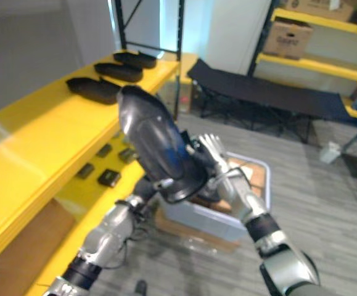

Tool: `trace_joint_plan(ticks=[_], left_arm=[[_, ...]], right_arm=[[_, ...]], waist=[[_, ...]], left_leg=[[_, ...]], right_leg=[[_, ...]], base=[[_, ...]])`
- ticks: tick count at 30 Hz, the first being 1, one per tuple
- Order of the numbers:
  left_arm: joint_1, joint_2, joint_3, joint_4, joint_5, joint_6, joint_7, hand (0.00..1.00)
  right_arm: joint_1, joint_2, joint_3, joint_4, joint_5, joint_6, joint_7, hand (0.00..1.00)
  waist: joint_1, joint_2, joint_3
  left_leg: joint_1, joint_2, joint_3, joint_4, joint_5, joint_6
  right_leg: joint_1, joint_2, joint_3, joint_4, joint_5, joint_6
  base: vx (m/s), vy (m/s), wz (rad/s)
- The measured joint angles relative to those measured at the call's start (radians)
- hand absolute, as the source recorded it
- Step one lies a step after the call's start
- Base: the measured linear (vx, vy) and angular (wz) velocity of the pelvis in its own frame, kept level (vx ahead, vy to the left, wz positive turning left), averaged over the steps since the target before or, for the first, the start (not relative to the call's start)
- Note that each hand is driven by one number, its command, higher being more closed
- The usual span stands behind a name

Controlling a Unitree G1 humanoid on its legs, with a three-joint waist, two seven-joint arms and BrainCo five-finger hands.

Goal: Walk over and take plastic housings, then place them on the shelf

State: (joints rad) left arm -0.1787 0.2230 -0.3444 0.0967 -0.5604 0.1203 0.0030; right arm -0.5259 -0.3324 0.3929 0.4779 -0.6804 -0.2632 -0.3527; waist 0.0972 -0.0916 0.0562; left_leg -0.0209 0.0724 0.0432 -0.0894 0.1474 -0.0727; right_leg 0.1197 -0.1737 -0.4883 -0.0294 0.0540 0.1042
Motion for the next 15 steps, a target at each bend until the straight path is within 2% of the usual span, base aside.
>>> trace_joint_plan(ticks=[11,13,14,15], left_arm=[[0.022,-0.007,-0.001,0.000,0.018,-0.030,0.042,1.00],[0.012,-0.013,-0.001,0.000,0.016,-0.057,0.053,1.00],[-0.006,-0.020,0.004,0.000,0.016,-0.070,0.059,1.00],[-0.045,-0.024,0.017,0.001,0.015,-0.092,0.064,1.00]], right_arm=[[0.079,0.036,-0.003,-0.046,0.069,-0.018,-0.065,1.00],[0.079,0.036,-0.011,-0.072,0.073,-0.018,-0.076,1.00],[0.074,0.035,-0.022,-0.090,0.073,-0.018,-0.089,1.00],[0.042,0.036,-0.032,-0.100,0.073,-0.018,-0.110,1.00]], waist=[[-0.002,0.003,0.004],[-0.001,0.005,0.030],[-0.002,0.003,0.061],[-0.001,0.001,0.122]], left_leg=[[-0.013,0.003,0.016,0.004,-0.003,0.000],[-0.036,0.004,0.005,0.013,-0.005,-0.004],[-0.071,0.004,-0.010,0.049,-0.008,-0.001],[-0.118,0.004,-0.028,0.112,-0.025,0.002]], right_leg=[[-0.029,-0.002,0.023,0.029,-0.010,-0.003],[-0.070,-0.010,0.021,0.093,-0.040,-0.006],[-0.099,-0.019,0.016,0.143,-0.062,-0.011],[-0.140,-0.034,0.017,0.222,-0.094,-0.016]], base=[[0.00,-0.001,-0.04],[-0.04,0.000,0.15],[-0.09,-0.011,0.30],[-0.17,-0.021,0.39]])
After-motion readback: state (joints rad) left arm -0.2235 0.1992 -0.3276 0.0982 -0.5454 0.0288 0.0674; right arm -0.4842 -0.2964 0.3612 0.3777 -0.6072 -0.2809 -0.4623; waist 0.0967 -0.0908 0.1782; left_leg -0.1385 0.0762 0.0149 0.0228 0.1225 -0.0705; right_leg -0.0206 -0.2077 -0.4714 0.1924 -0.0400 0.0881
